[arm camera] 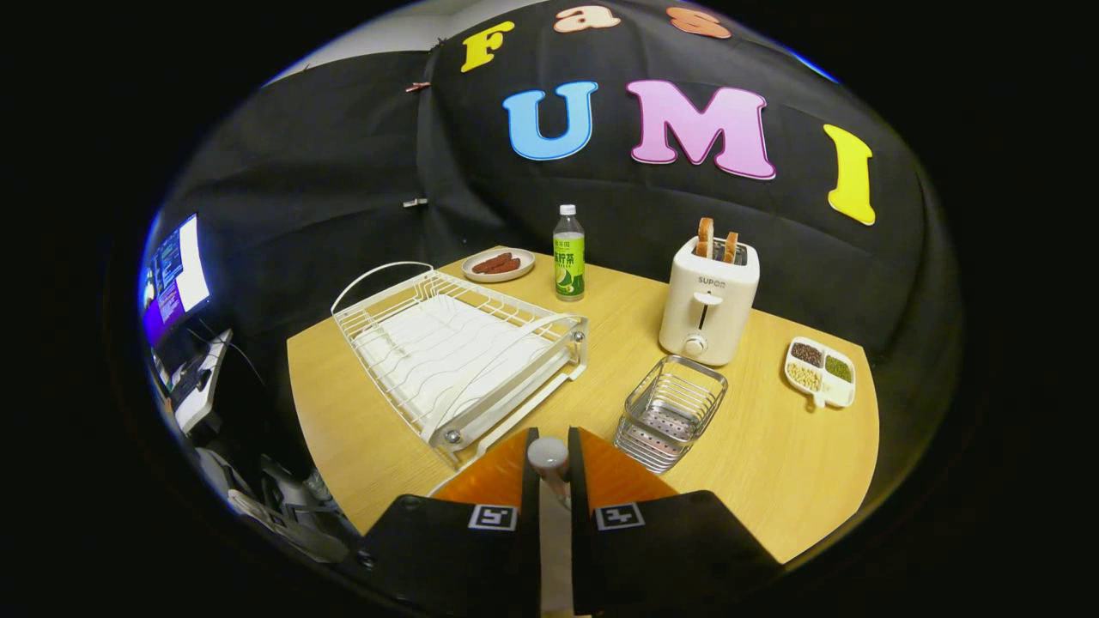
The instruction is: Take the plate from the dish rack, then take the spoon from the basket and place it into the plate.
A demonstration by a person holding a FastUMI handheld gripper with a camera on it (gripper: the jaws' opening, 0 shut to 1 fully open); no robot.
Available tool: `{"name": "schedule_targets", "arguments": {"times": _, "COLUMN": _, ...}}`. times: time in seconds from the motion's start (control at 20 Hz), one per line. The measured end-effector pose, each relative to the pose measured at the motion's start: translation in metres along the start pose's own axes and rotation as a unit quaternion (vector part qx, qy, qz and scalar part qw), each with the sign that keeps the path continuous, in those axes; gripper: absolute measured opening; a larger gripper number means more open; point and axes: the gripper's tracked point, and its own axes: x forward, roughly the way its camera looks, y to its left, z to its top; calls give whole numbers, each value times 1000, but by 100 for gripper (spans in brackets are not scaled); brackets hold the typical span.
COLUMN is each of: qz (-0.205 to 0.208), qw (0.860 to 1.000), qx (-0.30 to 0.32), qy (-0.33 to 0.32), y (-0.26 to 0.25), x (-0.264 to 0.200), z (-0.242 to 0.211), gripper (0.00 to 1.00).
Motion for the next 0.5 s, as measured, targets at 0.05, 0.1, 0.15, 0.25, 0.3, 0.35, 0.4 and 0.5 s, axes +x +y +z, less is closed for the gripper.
{"name": "schedule_targets", "arguments": {"times": 0.05, "qz": 11, "qw": 1000, "qx": 17, "qy": 9, "y": 4, "x": -3, "z": -2, "gripper": 20}}
{"name": "schedule_targets", "arguments": {"times": 0.1, "qz": 22, "qw": 999, "qx": 35, "qy": 15, "y": 10, "x": -4, "z": 0, "gripper": 30}}
{"name": "schedule_targets", "arguments": {"times": 0.15, "qz": 29, "qw": 998, "qx": 52, "qy": 18, "y": 13, "x": -7, "z": 4, "gripper": 46}}
{"name": "schedule_targets", "arguments": {"times": 0.25, "qz": 50, "qw": 995, "qx": 81, "qy": 16, "y": 24, "x": -12, "z": 19, "gripper": 80}}
{"name": "schedule_targets", "arguments": {"times": 0.3, "qz": 53, "qw": 994, "qx": 91, "qy": 7, "y": 25, "x": -16, "z": 29, "gripper": 97}}
{"name": "schedule_targets", "arguments": {"times": 0.35, "qz": 49, "qw": 994, "qx": 97, "qy": -4, "y": 22, "x": -18, "z": 40, "gripper": 99}}
{"name": "schedule_targets", "arguments": {"times": 0.4, "qz": 45, "qw": 994, "qx": 99, "qy": -13, "y": 21, "x": -20, "z": 50, "gripper": 99}}
{"name": "schedule_targets", "arguments": {"times": 0.5, "qz": 32, "qw": 993, "qx": 107, "qy": -30, "y": 15, "x": -24, "z": 67, "gripper": 99}}
